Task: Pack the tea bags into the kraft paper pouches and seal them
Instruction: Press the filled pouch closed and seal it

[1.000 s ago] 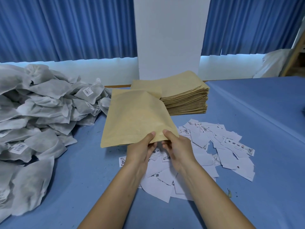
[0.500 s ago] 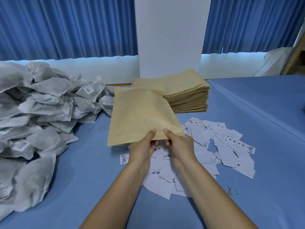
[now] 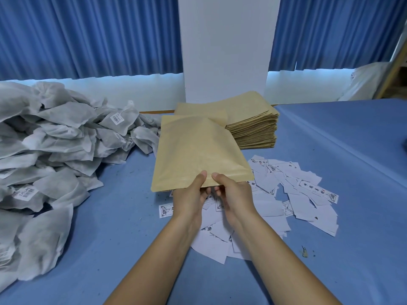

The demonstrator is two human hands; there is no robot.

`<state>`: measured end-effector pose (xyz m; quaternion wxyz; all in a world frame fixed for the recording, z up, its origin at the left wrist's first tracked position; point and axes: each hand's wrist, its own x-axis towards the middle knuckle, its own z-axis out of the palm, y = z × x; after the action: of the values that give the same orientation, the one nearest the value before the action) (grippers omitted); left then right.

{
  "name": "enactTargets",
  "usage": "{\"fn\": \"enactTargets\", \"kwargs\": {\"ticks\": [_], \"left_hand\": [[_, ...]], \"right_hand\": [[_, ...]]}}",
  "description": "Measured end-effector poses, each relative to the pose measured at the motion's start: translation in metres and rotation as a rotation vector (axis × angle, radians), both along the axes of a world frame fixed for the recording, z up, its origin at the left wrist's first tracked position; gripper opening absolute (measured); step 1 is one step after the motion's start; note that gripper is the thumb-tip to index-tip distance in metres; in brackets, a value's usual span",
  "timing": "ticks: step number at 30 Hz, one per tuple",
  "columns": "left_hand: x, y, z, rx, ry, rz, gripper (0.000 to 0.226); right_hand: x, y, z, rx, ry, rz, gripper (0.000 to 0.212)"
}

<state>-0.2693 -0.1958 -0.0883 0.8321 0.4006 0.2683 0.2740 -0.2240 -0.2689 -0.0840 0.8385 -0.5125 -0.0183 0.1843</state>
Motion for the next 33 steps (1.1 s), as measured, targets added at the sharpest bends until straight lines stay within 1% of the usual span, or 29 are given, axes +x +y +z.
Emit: {"fn": "enactTargets", "kwargs": {"ticks": [2, 3, 4, 7, 9, 11, 13, 16, 18, 20, 24, 26, 28, 30, 33], "left_hand": [[0.000, 0.002, -0.001, -0.002, -0.010, 0.046, 0.014], [0.000, 0.004, -0.001, 0.004, -0.001, 0.054, 0.012], [0.000, 0.005, -0.001, 0.013, 0.008, 0.046, 0.011], [0.000, 0.002, -0.001, 0.067, 0.020, 0.012, 0.008], [0.000, -0.001, -0.001, 0.072, 0.012, 0.043, 0.001], [0.000, -0.001, 0.001, 0.031, -0.008, 0.113, 0.004], [0.000, 0.005, 0.002, 0.007, -0.037, 0.169, 0.012], [-0.002, 0.011, 0.007, 0.022, -0.036, 0.185, 0.025], [-0.003, 0.013, 0.008, 0.008, -0.020, 0.175, 0.029], [-0.005, 0.015, 0.009, -0.015, -0.009, 0.181, 0.025], [-0.008, 0.023, 0.012, -0.024, 0.011, 0.204, 0.023], [-0.008, 0.026, 0.013, -0.028, 0.008, 0.198, 0.015], [-0.007, 0.027, 0.013, -0.018, 0.012, 0.222, 0.007], [-0.006, 0.027, 0.012, 0.023, 0.026, 0.266, 0.012], [-0.004, 0.027, 0.012, 0.102, 0.066, 0.303, 0.015]], "right_hand": [[0.001, 0.001, -0.001, 0.002, -0.012, -0.027, 0.018], [0.000, 0.002, -0.001, 0.004, -0.023, -0.024, 0.019], [-0.001, 0.003, -0.002, 0.001, -0.036, -0.007, 0.019], [-0.005, 0.003, -0.002, -0.022, -0.052, 0.044, 0.008], [-0.004, 0.003, -0.002, 0.001, -0.025, 0.042, 0.008], [-0.002, 0.002, -0.001, 0.040, 0.004, 0.021, 0.013], [-0.001, 0.003, -0.001, 0.062, 0.002, -0.010, 0.015], [-0.001, 0.005, -0.001, 0.082, -0.024, -0.063, 0.008], [0.002, 0.005, 0.000, 0.046, -0.035, -0.106, 0.011], [0.005, 0.004, -0.001, 0.005, -0.027, -0.116, 0.015], [0.005, 0.002, 0.000, 0.034, 0.016, -0.109, 0.021], [0.005, 0.001, 0.001, 0.043, 0.020, -0.125, 0.023], [0.007, -0.001, 0.003, 0.008, 0.022, -0.140, 0.025], [0.007, -0.001, 0.004, -0.015, 0.029, -0.124, 0.027], [0.005, -0.002, 0.006, 0.020, 0.043, -0.121, 0.024]]}}
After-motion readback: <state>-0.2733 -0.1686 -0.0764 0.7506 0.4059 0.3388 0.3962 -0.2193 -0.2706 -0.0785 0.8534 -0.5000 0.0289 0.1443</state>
